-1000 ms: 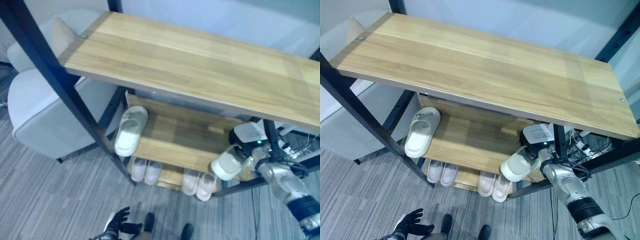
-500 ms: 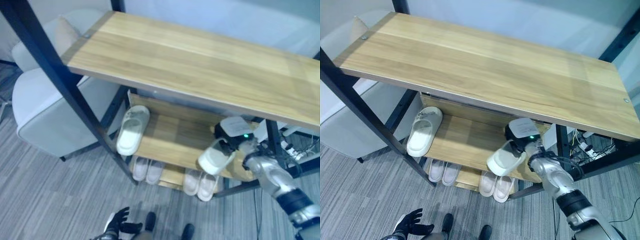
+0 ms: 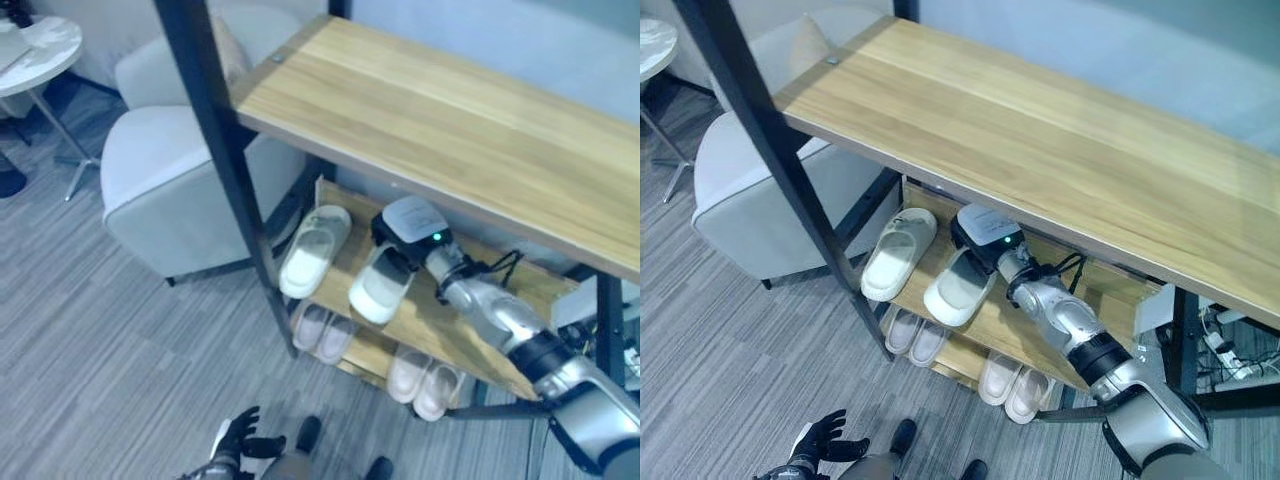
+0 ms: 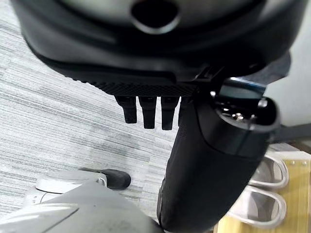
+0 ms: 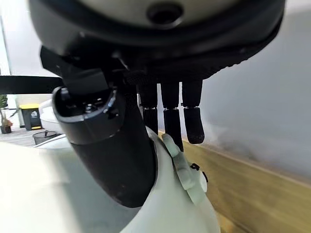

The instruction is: Arrange the slippers neatly on the shoe rack.

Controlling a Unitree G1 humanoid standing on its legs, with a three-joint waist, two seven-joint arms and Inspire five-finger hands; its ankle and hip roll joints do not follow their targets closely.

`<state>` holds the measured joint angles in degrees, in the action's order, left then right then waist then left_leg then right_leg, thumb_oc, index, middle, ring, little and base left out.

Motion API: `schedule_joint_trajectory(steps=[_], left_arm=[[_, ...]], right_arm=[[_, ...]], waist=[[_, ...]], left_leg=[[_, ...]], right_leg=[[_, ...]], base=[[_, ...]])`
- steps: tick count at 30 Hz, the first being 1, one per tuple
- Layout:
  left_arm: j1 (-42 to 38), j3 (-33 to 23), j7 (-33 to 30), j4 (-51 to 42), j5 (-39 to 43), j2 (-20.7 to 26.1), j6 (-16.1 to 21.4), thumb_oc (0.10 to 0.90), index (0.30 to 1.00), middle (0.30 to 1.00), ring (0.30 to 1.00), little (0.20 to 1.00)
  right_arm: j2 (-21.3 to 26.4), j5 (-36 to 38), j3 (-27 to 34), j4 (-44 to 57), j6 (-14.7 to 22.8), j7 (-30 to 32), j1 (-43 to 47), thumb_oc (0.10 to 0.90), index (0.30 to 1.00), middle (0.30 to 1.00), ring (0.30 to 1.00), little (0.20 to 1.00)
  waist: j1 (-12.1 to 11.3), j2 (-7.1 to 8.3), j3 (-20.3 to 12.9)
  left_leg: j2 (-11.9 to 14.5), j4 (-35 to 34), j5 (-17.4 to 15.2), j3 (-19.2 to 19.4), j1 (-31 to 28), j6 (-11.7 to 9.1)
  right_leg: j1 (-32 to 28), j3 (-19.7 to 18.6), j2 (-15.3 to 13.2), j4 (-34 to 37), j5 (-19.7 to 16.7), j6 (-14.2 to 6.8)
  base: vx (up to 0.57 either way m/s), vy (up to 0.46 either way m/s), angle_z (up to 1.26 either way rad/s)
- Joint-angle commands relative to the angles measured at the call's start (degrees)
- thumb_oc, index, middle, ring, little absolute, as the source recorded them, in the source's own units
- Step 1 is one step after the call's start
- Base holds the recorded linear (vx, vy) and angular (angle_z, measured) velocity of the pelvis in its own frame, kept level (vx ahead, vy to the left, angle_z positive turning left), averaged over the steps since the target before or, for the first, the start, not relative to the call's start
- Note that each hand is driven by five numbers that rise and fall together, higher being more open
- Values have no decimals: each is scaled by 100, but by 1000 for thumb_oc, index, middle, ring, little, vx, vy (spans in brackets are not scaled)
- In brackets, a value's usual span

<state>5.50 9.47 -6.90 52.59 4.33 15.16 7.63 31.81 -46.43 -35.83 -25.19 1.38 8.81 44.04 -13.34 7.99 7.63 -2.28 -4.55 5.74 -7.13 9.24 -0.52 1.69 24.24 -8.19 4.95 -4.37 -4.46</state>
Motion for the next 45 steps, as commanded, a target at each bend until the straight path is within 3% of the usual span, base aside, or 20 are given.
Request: schedule_joint_trajectory(steps=[1, 4, 5, 6, 11, 12, 13, 14, 33, 45], left_arm=[[45, 487, -67, 176, 210, 186, 196, 800, 900, 900, 900, 900], [24, 500, -80, 153, 236, 206, 212, 800, 900, 900, 900, 900], [23, 514, -83, 162, 233, 208, 216, 800, 900, 900, 900, 900], [19, 530, -94, 183, 219, 208, 212, 800, 900, 900, 900, 900], [-31, 595, -118, 183, 218, 180, 252, 800, 900, 900, 900, 900], [-40, 613, -119, 182, 220, 175, 250, 800, 900, 900, 900, 900], [-56, 622, -122, 185, 224, 167, 248, 800, 900, 900, 900, 900], [-75, 631, -125, 185, 230, 161, 245, 800, 900, 900, 900, 900], [-66, 537, -96, 278, 131, -13, 190, 800, 900, 900, 900, 900], [12, 345, -62, 273, 31, -2, 121, 800, 900, 900, 900, 900]], right_arm=[[125, 207, 42, -79, -184, 552, 911, 400, 300, 300, 300, 300], [82, 196, -68, -310, -218, 596, 1039, 400, 300, 300, 300, 300], [76, 196, -78, -374, -224, 623, 1056, 436, 354, 354, 354, 354], [61, 168, -103, -424, -227, 691, 1095, 400, 300, 300, 300, 300], [-54, 119, -132, -546, -221, 855, 1150, 406, 309, 309, 309, 309], [-67, 115, -145, -560, -236, 855, 1164, 464, 396, 396, 396, 396], [-85, 123, -151, -577, -245, 868, 1169, 665, 698, 698, 698, 698], [-109, 130, -141, -588, -256, 871, 1156, 800, 900, 900, 900, 900], [-4, 332, 193, 453, 24, 687, 243, 800, 900, 900, 900, 900], [335, 607, 665, 1259, 216, 579, -360, 800, 900, 900, 900, 900]], waist=[[-172, -32, -192], [-220, -25, -172], [-233, -25, -167], [-266, -22, -153], [-324, -48, -118], [-328, -49, -120], [-332, -55, -117], [-339, -57, -118], [-155, -93, -201], [19, -129, -252]], left_leg=[[315, 9, -464, 348, -312, -285], [307, 17, -452, 294, -279, -291], [305, 18, -448, 279, -269, -293], [304, 21, -443, 258, -250, -299], [286, 34, -423, 232, -214, -308], [287, 33, -422, 230, -211, -309], [290, 33, -420, 220, -206, -313], [292, 33, -420, 213, -203, -316], [299, 16, -477, 274, -309, -306], [332, 2, -496, 354, -381, -323]], right_leg=[[-212, 4, -379, -428, 286, -483], [-214, 61, -389, -435, 296, -480], [-217, 82, -391, -436, 299, -480], [-213, 110, -399, -443, 300, -483], [-200, 173, -417, -453, 288, -485], [-200, 173, -421, -451, 289, -484], [-202, 179, -424, -447, 289, -483], [-206, 187, -430, -445, 287, -482], [-235, 174, -459, -488, 289, -490], [-240, 108, -446, -486, 309, -486]], base=[[8, 4, 5], [-2, 8, 6], [-4, 7, 16], [0, 8, 15], [0, 9, 9], [0, 0, 0], [0, 0, 0], [0, 0, 0], [1, 4, 3], [-4, 0, -1]])
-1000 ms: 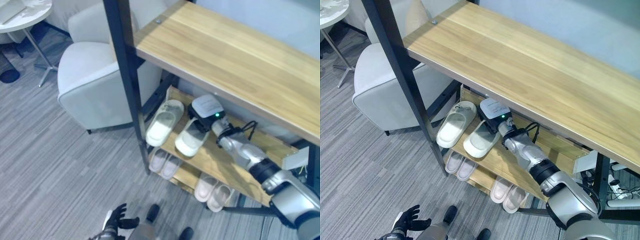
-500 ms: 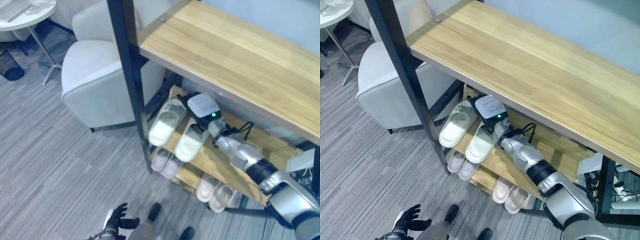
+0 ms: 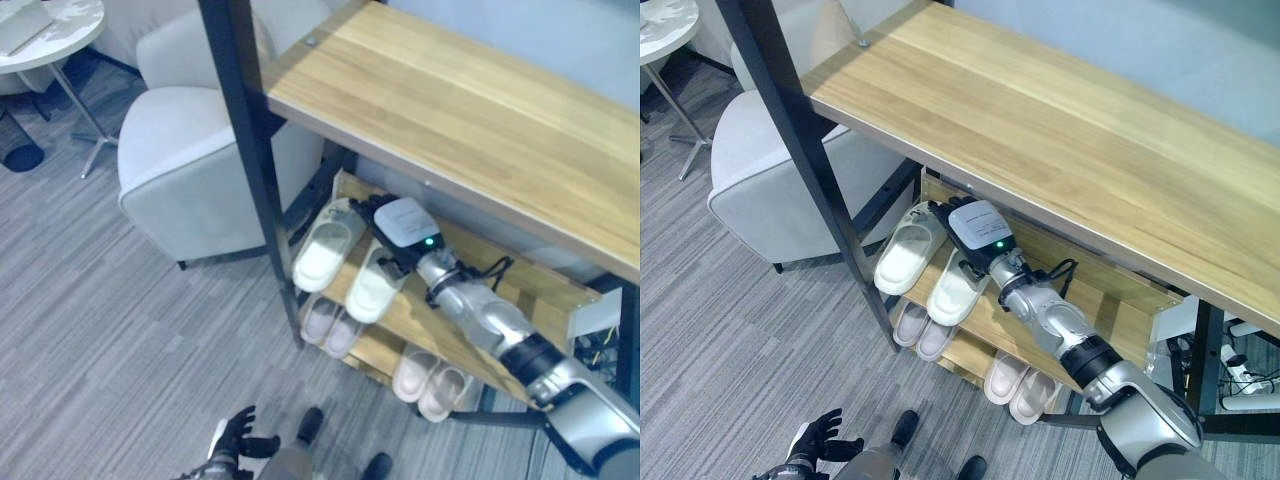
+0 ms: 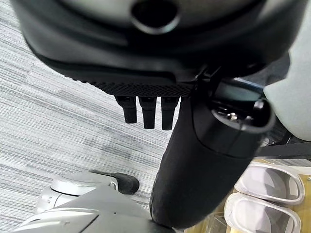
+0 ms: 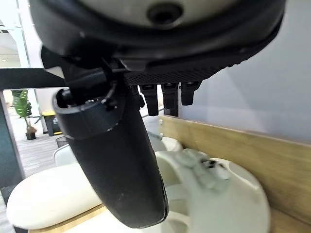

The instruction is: Arrange the slippers neatly on the shoe rack.

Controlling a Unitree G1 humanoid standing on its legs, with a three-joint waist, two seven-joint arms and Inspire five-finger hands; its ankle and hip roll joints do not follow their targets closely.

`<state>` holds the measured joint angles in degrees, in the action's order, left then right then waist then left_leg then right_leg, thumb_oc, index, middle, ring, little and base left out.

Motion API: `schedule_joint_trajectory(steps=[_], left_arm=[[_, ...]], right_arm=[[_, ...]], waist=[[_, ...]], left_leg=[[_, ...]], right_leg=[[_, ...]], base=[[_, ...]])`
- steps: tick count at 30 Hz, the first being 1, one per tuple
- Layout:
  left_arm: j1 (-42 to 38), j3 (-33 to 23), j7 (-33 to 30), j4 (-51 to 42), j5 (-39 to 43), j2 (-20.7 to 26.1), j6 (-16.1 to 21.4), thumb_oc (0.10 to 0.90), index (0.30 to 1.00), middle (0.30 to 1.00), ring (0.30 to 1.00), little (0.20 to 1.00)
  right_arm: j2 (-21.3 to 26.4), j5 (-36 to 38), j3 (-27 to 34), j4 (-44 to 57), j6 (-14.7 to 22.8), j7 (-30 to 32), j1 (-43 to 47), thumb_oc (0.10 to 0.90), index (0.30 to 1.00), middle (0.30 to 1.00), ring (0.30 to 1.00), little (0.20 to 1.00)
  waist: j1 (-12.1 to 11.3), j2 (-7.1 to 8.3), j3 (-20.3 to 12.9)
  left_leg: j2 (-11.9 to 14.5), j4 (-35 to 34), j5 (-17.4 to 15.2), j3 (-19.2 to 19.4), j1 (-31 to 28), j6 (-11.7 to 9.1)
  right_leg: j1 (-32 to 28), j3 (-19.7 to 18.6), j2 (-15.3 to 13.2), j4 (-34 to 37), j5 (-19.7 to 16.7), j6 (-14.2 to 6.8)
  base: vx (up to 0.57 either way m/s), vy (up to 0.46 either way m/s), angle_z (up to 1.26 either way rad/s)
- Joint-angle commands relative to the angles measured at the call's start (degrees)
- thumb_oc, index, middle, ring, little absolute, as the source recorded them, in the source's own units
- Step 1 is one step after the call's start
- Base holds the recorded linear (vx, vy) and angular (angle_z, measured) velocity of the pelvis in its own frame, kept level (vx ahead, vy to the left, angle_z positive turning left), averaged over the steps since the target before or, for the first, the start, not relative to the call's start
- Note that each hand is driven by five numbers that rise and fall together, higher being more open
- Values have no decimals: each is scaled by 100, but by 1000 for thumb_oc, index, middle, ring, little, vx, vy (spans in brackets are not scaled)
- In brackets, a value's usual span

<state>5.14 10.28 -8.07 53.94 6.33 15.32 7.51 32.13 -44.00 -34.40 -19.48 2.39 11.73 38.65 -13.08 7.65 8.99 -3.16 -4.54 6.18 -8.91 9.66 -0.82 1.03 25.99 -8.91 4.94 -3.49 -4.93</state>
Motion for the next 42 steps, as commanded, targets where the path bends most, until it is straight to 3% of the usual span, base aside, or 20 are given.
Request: schedule_joint_trajectory(steps=[1, 10, 13, 14, 15, 18, 19, 24, 32, 36, 42], left_arm=[[50, 269, 55, 136, -171, -16, 132, 800, 900, 900, 900, 900], [127, 113, 95, 77, -239, -24, 85, 800, 900, 900, 900, 900], [187, 43, 117, 37, -216, -34, 36, 800, 900, 900, 900, 900], [193, 48, 118, 35, -215, -27, 35, 800, 900, 900, 900, 900], [193, 16, 131, 23, -216, -17, -2, 800, 900, 900, 900, 900], [197, 4, 134, 24, -197, -12, -12, 800, 900, 900, 900, 900], [180, -32, 150, 51, -183, -16, -46, 800, 900, 900, 900, 900], [182, -11, 167, 61, -168, -28, -52, 800, 900, 900, 900, 900], [209, -17, 143, 90, -155, -43, -31, 800, 900, 900, 900, 900], [207, -40, 100, 139, -159, -44, -21, 800, 900, 900, 900, 900], [191, -43, 52, 163, -185, -65, 15, 800, 900, 900, 900, 900]], right_arm=[[312, 367, 535, 709, 113, 275, 162, 800, 900, 900, 900, 900], [40, 1798, 1641, 1664, 326, 249, -1141, 800, 900, 900, 900, 900], [-402, 3085, 2022, 1921, 439, 129, -1870, 800, 900, 900, 900, 900], [-398, 3102, 2033, 1937, 436, 116, -1887, 800, 900, 900, 900, 900], [-592, 3721, 2125, 2038, 457, -20, -2203, 800, 900, 900, 900, 900], [-683, 4094, 2164, 2106, 504, -104, -2364, 800, 900, 900, 900, 900], [-853, 4891, 2228, 2173, 542, -332, -2749, 800, 900, 900, 900, 900], [-1058, 5770, 2187, 2089, 560, -609, -3097, 800, 900, 900, 900, 900], [-1196, 5872, 1984, 1771, 528, -703, -3152, 800, 900, 900, 900, 900], [-1236, 5520, 1877, 1633, 520, -674, -3098, 800, 900, 900, 900, 900], [-1157, 4355, 1806, 1392, 487, -439, -2976, 800, 900, 900, 900, 900]], waist=[[-12, -95, -389], [209, -193, -437], [323, -250, -438], [318, -245, -444], [367, -270, -450], [395, -281, -456], [473, -319, -452], [544, -357, -477], [532, -329, -479], [485, -293, -457], [404, -233, -389]], left_leg=[[420, 1, -540, 531, -424, -293], [428, -11, -555, 604, -498, -282], [433, -18, -536, 644, -516, -275], [433, -18, -536, 644, -517, -275], [433, -27, -520, 666, -520, -278], [429, -36, -514, 672, -523, -282], [423, -46, -488, 675, -513, -298], [402, -46, -495, 666, -524, -313], [418, -46, -540, 706, -600, -302], [426, -46, -553, 726, -627, -285], [406, -32, -553, 680, -584, -248]], right_leg=[[-175, -66, -374, -484, 221, -438], [-170, -126, -384, -513, 223, -444], [-147, -176, -387, -529, 216, -437], [-147, -177, -387, -529, 217, -437], [-138, -191, -391, -535, 215, -432], [-135, -197, -391, -534, 212, -430], [-134, -189, -400, -538, 219, -426], [-139, -148, -415, -548, 215, -422], [-160, -168, -415, -563, 208, -430], [-164, -181, -404, -574, 206, -433], [-145, -137, -426, -603, 202, -446]], base=[[-13, 1, -6], [-12, 6, -3], [-30, 12, -8], [-22, 14, -22], [-13, 9, -17], [-17, 13, -8], [0, 0, 0], [-6, 6, 1], [0, 0, 0], [-1, 1, -1], [-3, 8, 3]])
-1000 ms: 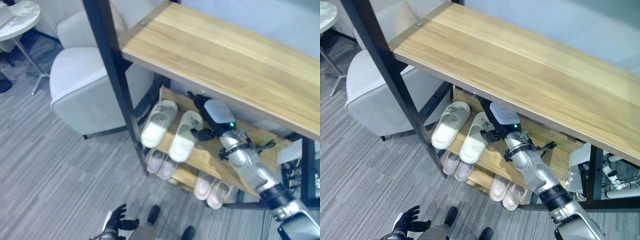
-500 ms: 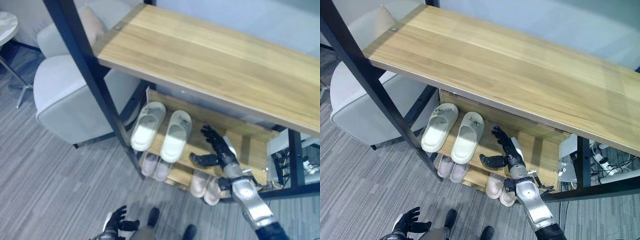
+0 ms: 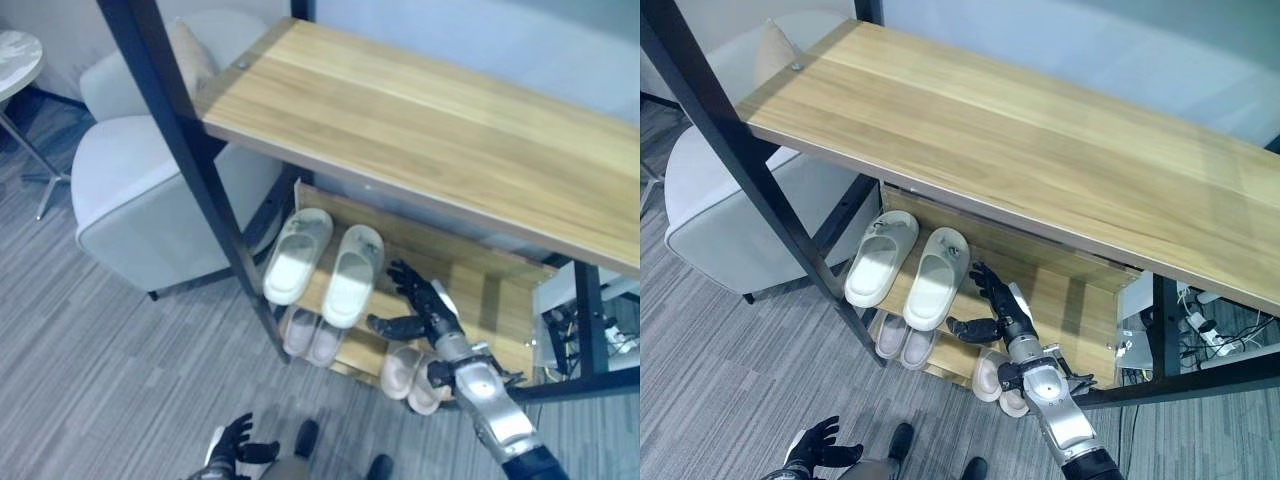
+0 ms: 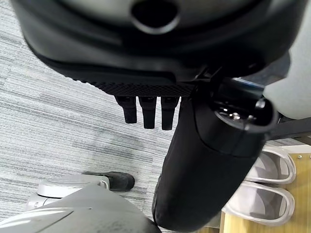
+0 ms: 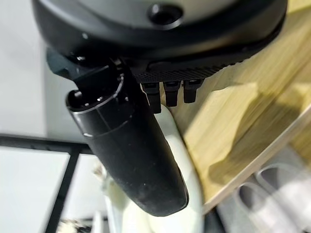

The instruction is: Arrange the slippers neatly on the shoe rack.

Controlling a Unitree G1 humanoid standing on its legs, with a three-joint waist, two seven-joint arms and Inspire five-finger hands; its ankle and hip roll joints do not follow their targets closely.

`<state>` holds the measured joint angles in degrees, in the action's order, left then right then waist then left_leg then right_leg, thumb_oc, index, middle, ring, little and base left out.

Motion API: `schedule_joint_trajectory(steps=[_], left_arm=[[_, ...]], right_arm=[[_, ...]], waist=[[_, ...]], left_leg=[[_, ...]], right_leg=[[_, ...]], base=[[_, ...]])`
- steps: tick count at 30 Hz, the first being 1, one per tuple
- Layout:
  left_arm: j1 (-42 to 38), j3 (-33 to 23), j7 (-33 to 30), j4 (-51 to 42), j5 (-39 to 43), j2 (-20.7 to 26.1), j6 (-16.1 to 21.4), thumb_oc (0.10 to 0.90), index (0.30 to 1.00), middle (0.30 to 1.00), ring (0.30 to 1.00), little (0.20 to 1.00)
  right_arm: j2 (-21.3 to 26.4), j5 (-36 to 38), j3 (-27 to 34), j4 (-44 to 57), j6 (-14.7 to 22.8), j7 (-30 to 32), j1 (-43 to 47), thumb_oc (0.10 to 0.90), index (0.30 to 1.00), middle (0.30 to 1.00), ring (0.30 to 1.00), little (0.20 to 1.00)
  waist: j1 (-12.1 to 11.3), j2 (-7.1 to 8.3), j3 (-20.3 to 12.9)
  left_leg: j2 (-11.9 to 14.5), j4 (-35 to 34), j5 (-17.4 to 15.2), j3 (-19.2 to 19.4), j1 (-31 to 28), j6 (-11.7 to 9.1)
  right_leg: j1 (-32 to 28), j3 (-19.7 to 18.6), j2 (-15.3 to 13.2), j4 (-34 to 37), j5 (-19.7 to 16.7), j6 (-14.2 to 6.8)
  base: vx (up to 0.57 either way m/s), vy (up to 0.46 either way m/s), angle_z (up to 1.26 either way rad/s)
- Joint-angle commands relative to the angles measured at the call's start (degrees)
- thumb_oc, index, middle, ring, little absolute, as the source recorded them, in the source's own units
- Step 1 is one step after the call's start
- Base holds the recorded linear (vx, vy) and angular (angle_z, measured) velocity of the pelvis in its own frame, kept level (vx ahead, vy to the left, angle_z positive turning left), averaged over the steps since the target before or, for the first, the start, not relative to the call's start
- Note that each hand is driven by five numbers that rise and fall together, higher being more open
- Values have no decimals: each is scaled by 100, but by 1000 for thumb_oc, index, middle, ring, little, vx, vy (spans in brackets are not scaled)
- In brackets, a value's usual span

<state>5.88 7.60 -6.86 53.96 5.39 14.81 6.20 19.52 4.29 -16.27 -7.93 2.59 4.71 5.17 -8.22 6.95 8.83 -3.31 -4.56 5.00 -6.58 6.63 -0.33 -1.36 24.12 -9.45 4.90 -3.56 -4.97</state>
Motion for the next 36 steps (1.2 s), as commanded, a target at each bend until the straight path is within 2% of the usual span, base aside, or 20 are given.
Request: schedule_joint_trajectory(steps=[1, 10, 26, 36], left_arm=[[124, 230, -82, 191, -113, -18, 151, 800, 900, 900, 900, 900], [111, 251, -118, 207, -117, -1, 176, 800, 900, 900, 900, 900], [97, 384, -206, 155, -7, 3, 214, 800, 900, 900, 900, 900], [97, 380, -238, 208, -9, -16, 211, 800, 900, 900, 900, 900]], right_arm=[[123, -660, -19, 142, 454, 323, 410, 800, 900, 900, 900, 900], [92, -1093, -186, -249, 414, 474, 727, 800, 900, 900, 900, 900], [-202, -1172, -627, -785, 372, 667, 1621, 800, 900, 900, 900, 900], [-72, -1311, -610, -815, 344, 756, 1809, 800, 900, 900, 900, 900]], waist=[[-110, -152, -347], [-222, -110, -266], [-382, -147, -245], [-396, -169, -293]], left_leg=[[415, -21, -432, 444, -269, -291], [404, 14, -456, 449, -252, -255], [395, 26, -465, 440, -256, -247], [407, 27, -469, 426, -278, -257]], right_leg=[[102, 64, -384, -612, 204, -447], [123, 68, -397, -631, 193, -456], [111, 96, -404, -636, 199, -436], [71, 129, -407, -643, 216, -430]], base=[[0, 0, 0], [0, 0, 0], [0, 0, 0], [0, 0, 0]])
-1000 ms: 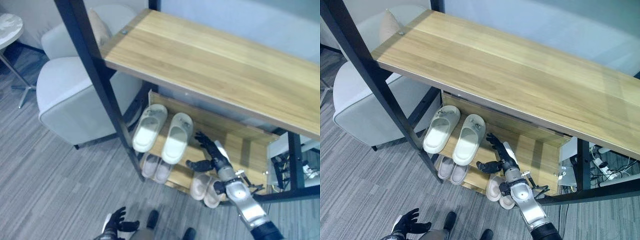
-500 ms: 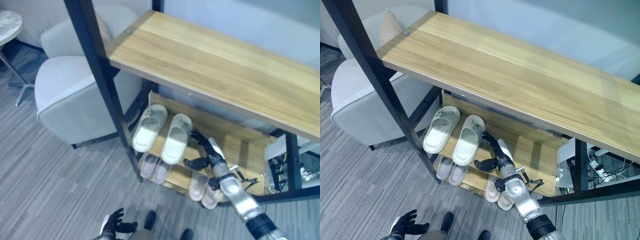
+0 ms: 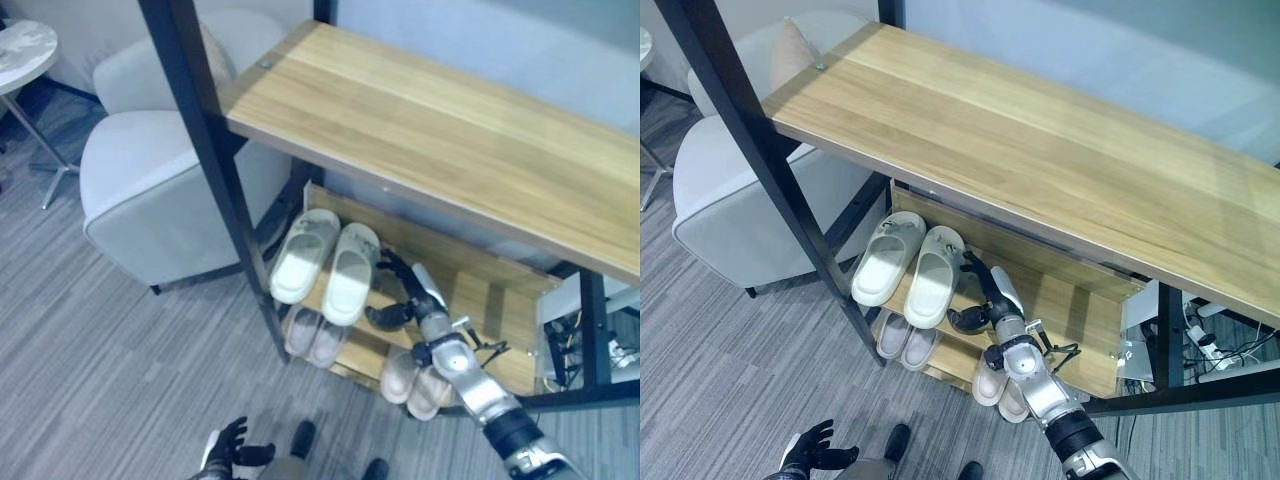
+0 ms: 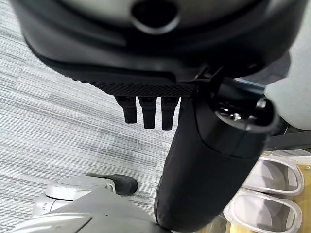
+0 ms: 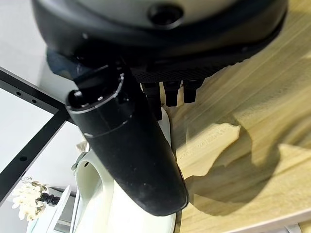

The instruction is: Arrange the slippers neatly on the shoe rack.

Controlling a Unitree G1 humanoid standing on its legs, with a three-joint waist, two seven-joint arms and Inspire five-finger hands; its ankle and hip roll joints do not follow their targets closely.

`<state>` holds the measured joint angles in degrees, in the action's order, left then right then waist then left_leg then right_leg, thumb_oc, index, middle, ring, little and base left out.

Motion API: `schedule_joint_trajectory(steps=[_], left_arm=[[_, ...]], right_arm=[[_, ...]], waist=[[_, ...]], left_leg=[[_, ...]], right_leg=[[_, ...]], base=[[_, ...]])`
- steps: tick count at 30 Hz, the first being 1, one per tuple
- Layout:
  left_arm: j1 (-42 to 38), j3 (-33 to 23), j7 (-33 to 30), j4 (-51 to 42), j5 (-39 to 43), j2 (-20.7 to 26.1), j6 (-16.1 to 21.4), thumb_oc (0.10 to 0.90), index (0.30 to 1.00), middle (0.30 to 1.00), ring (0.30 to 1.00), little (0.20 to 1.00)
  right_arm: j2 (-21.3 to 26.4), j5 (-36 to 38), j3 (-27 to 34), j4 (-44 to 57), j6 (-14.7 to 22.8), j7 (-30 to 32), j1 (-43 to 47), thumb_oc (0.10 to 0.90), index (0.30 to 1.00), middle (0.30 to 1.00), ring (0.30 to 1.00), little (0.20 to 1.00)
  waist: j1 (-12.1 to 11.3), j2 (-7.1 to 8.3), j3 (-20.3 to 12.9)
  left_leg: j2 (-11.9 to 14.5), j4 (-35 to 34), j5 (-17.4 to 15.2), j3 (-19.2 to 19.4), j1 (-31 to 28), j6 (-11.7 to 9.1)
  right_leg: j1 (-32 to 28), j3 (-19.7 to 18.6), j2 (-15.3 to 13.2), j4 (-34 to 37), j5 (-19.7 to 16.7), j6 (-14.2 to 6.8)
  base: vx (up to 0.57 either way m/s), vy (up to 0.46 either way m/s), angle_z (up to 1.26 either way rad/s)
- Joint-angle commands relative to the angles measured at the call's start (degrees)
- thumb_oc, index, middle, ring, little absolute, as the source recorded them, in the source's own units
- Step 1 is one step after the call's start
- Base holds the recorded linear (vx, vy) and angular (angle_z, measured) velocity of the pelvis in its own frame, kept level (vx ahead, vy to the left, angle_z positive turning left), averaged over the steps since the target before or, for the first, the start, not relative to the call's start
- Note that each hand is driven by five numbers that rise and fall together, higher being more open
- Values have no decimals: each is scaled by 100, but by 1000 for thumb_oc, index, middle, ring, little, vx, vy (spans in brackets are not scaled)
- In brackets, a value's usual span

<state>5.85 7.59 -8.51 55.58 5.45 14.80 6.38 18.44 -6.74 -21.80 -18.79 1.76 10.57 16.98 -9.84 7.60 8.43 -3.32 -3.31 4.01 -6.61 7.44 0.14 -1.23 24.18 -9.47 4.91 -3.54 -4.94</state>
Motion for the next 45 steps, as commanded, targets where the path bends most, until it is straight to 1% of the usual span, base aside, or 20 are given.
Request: schedule_joint_trajectory(steps=[1, 10, 12, 13, 14, 17, 19, 22, 24, 25, 27, 29, 33, 34, 36, 38, 39, 40, 41, 45], left_arm=[[100, 374, -68, 59, -30, -20, 187, 800, 900, 900, 900, 900], [131, 200, 18, 18, -118, -70, 116, 800, 900, 900, 900, 900], [153, 135, 77, 18, -163, -79, 107, 800, 900, 900, 900, 900], [158, 141, 79, 17, -164, -81, 106, 800, 900, 900, 900, 900], [175, 88, 124, -12, -172, -86, 113, 800, 900, 900, 900, 900], [216, 45, 189, -33, -199, -88, 129, 800, 900, 900, 900, 900], [261, 36, 367, -87, -240, -84, 190, 800, 900, 900, 900, 900], [250, 53, 431, -62, -279, -91, 215, 800, 900, 900, 900, 900], [206, 127, 542, -24, -351, -88, 260, 800, 900, 900, 900, 900], [208, 131, 542, -22, -351, -93, 262, 800, 900, 900, 900, 900], [135, 235, 601, 20, -395, -138, 295, 800, 900, 900, 900, 900], [109, 264, 605, 45, -392, -162, 298, 800, 900, 900, 900, 900], [24, 417, 648, 51, -403, -231, 285, 800, 900, 900, 900, 900], [24, 416, 648, 50, -403, -230, 285, 800, 900, 900, 900, 900], [-74, 602, 691, 150, -527, -251, 246, 800, 900, 900, 900, 900], [-99, 623, 687, 182, -554, -242, 250, 800, 900, 900, 900, 900], [-155, 703, 688, 249, -621, -239, 235, 800, 900, 900, 900, 900], [-159, 697, 686, 251, -621, -234, 236, 800, 900, 900, 900, 900], [-183, 776, 675, 281, -674, -229, 225, 800, 900, 900, 900, 900], [-246, 812, 647, 402, -731, -221, 212, 800, 900, 900, 900, 900]], right_arm=[[78, -235, -31, 338, 434, 163, 599, 800, 900, 900, 900, 900], [649, -170, 590, 1778, 608, -177, -388, 800, 900, 900, 900, 900], [850, 53, 810, 2320, 733, -445, -841, 800, 900, 900, 900, 900], [859, 60, 822, 2346, 723, -457, -865, 800, 900, 900, 900, 900], [968, 278, 964, 2585, 805, -671, -1169, 800, 900, 900, 900, 900], [1150, 547, 1154, 2840, 898, -949, -1572, 800, 900, 900, 900, 900], [1519, 903, 1535, 3213, 1045, -1513, -2485, 800, 900, 900, 900, 900], [1691, 949, 1683, 3367, 1089, -1730, -2838, 800, 900, 900, 900, 900], [1929, 1034, 1763, 3355, 1122, -2009, -3235, 800, 900, 900, 900, 900], [1934, 1037, 1769, 3358, 1124, -2012, -3245, 800, 900, 900, 900, 900], [2016, 809, 1780, 3089, 1103, -2065, -3558, 800, 900, 900, 900, 900], [2030, 736, 1771, 2990, 1107, -2070, -3647, 800, 900, 900, 900, 900], [1923, 26, 1494, 1958, 1037, -1827, -3699, 800, 900, 900, 900, 900], [1922, 24, 1490, 1954, 1039, -1824, -3695, 800, 900, 900, 900, 900], [1708, -514, 1123, 775, 936, -1478, -3441, 800, 900, 900, 900, 900], [1649, -646, 996, 470, 956, -1375, -3321, 800, 900, 900, 900, 900], [1520, -873, 784, -157, 886, -1191, -3151, 800, 900, 900, 900, 900], [1504, -883, 763, -199, 903, -1169, -3121, 800, 900, 900, 900, 900], [1338, -961, 614, -713, 844, -1045, -2998, 800, 900, 900, 900, 900], [1164, -994, 487, -1238, 818, -893, -2840, 800, 900, 900, 900, 900]], waist=[[-217, -237, -264], [58, -265, -368], [192, -291, -406], [186, -295, -411], [273, -311, -436], [364, -334, -455], [577, -418, -515], [647, -456, -543], [778, -520, -568], [774, -526, -572], [895, -600, -580], [925, -625, -585], [1032, -695, -567], [1031, -694, -565], [1044, -726, -542], [1043, -724, -532], [1022, -739, -525], [1026, -733, -519], [1006, -743, -515], [999, -747, -493]], left_leg=[[409, -102, -375, 430, -372, -305], [447, -114, -392, 528, -464, -330], [469, -115, -388, 581, -500, -351], [470, -116, -389, 582, -502, -352], [481, -121, -382, 620, -525, -369], [506, -123, -365, 658, -546, -398], [545, -143, -288, 726, -540, -477], [566, -152, -251, 750, -531, -512], [594, -169, -176, 813, -512, -573], [596, -169, -176, 814, -512, -574], [622, -169, -121, 875, -495, -620], [632, -169, -108, 897, -491, -629], [705, -169, -52, 993, -530, -626], [705, -169, -53, 995, -532, -626], [761, -169, 24, 1017, -528, -625], [772, -169, 32, 1017, -532, -632], [794, -169, 71, 1004, -527, -645], [796, -169, 70, 1004, -530, -646], [816, -169, 110, 986, -524, -659], [838, -169, 140, 958, -530, -679]], right_leg=[[56, 120, -403, -646, 216, -432], [22, 25, -386, -632, 234, -431], [17, -32, -368, -632, 244, -429], [16, -32, -367, -632, 244, -429], [13, -61, -350, -626, 250, -426], [5, -79, -327, -609, 258, -419], [-1, -129, -251, -527, 258, -404], [-2, -155, -225, -483, 249, -399], [-1, -175, -187, -420, 239, -400], [-1, -175, -184, -417, 236, -399], [-5, -247, -135, -358, 245, -382], [-2, -277, -117, -330, 243, -375], [-33, -481, -14, -206, 253, -339], [-34, -482, -14, -205, 252, -339], [-70, -609, 85, -160, 302, -288], [-86, -623, 104, -145, 309, -276], [-114, -638, 139, -130, 334, -255], [-117, -639, 142, -129, 335, -254], [-153, -639, 177, -116, 352, -231], [-180, -648, 210, -108, 372, -206]], base=[[0, 0, 0], [0, 0, 0], [-11, -28, -2], [-10, -25, -7], [-10, -20, -17], [-33, -47, -19], [-84, -91, -15], [-43, -54, -7], [-62, -63, -19], [-76, -61, -15], [-60, -53, -7], [-48, -41, -11], [-66, -67, -12], [-56, -66, -19], [-81, -103, -27], [-42, -64, -12], [-32, -51, 2], [-57, -88, 4], [-42, -61, 2], [-30, -44, 0]])
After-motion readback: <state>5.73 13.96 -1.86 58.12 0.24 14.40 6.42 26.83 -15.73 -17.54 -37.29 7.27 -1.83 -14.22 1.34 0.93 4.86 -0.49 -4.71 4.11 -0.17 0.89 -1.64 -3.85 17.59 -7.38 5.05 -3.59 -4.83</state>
